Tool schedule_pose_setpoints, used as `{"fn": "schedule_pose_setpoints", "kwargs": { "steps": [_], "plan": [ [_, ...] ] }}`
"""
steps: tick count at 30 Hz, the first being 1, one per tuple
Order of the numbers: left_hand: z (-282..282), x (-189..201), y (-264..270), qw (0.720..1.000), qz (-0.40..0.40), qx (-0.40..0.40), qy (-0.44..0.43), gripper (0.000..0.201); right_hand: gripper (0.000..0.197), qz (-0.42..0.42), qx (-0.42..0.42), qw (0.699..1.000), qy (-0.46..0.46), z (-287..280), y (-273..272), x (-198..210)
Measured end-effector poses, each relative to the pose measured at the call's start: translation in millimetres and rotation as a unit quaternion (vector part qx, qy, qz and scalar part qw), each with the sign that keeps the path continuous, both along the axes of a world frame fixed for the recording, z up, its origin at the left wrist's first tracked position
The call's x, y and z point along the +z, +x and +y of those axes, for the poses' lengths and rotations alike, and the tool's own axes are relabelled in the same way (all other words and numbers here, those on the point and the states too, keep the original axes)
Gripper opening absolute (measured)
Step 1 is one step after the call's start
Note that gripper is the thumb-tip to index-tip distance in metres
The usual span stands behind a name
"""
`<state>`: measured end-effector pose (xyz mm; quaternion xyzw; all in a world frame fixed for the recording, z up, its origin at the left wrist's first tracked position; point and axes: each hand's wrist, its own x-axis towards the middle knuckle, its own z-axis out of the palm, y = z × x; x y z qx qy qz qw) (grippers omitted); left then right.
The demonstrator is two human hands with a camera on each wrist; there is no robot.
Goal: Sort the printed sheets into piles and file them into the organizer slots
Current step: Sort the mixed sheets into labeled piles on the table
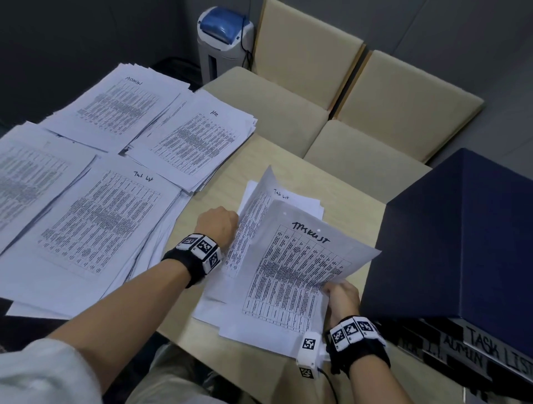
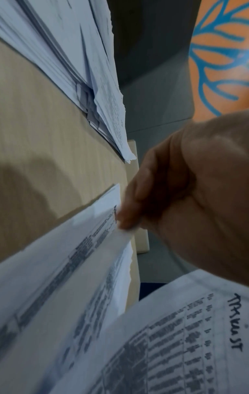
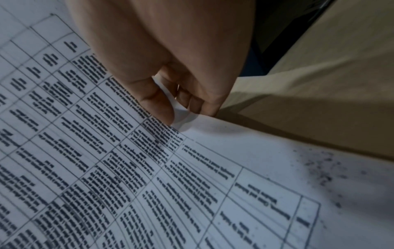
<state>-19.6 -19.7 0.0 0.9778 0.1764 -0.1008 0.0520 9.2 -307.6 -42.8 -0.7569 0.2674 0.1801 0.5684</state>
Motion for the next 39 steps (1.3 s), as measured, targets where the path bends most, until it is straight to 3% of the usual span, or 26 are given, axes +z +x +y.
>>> {"fn": "schedule_pose_setpoints", "kwargs": {
  "steps": [2,4,6,8,11,16,19,20,22,24,27,32,35,39],
  "plan": [
    [0.5,-3.0,-2.3,0.999,-0.011,0.021,-0.042,0.017,0.017,-0.01,0.011,1.0,0.011,0.7,-0.2,-0.4],
    [2.6,-11.9,-5.4,0.99,-0.049,0.035,-0.126,0.027,0.01,-0.012,0.019,1.0,0.022,2.4,-1.6,5.0],
    [3.0,-17.6,-10.0,0.956,-0.101,0.035,-0.273,0.042,0.007,-0.021,0.017,0.999,0.04,2.7,-0.6,7.1],
    [1.8,-24.0,-16.6,0.913,-0.12,0.04,-0.387,0.043,0.006,-0.035,0.007,0.998,0.056,3.3,0.9,7.3],
    [0.5,-36.9,-23.9,0.883,-0.067,0.033,-0.464,0.013,0.016,-0.045,-0.013,0.995,0.084,4.4,1.4,7.0],
    [-5.7,-44.4,-26.6,0.9,-0.064,0.084,-0.422,0.039,0.025,-0.054,-0.029,0.991,0.123,8.9,0.1,15.9],
    [-1.2,-53.5,-26.4,0.942,-0.058,0.164,-0.288,0.023,0.035,-0.075,-0.027,0.99,0.116,6.5,-1.3,17.1],
    [0.1,-55.2,-26.6,0.948,-0.033,0.18,-0.259,0.026,0.039,-0.076,-0.022,0.991,0.11,5.6,-2.0,16.9],
    [0.0,-56.1,-25.9,0.952,0.003,0.189,-0.239,0.034,0.043,-0.066,-0.022,0.993,0.096,3.4,-1.2,11.2],
    [-0.1,-56.8,-23.1,0.949,-0.016,0.198,-0.246,0.03,0.036,-0.045,-0.026,0.996,0.072,1.7,1.6,3.8],
    [2.0,-56.1,-20.9,0.959,-0.038,0.179,-0.217,0.038,0.024,-0.03,-0.036,0.997,0.061,2.2,3.6,2.1],
    [7.6,-32.1,-18.8,0.998,0.008,0.054,-0.045,0.049,0.02,-0.008,-0.026,0.998,0.057,5.0,2.4,-6.0],
    [13.4,-25.7,-15.7,0.996,-0.025,0.021,-0.083,0.053,0.02,-0.01,-0.028,0.998,0.059,12.6,1.9,-3.8],
    [21.2,-31.2,-16.6,0.954,-0.078,0.057,-0.284,0.028,0.021,0.011,-0.01,0.996,0.085,19.3,2.8,3.3]
  ]
}}
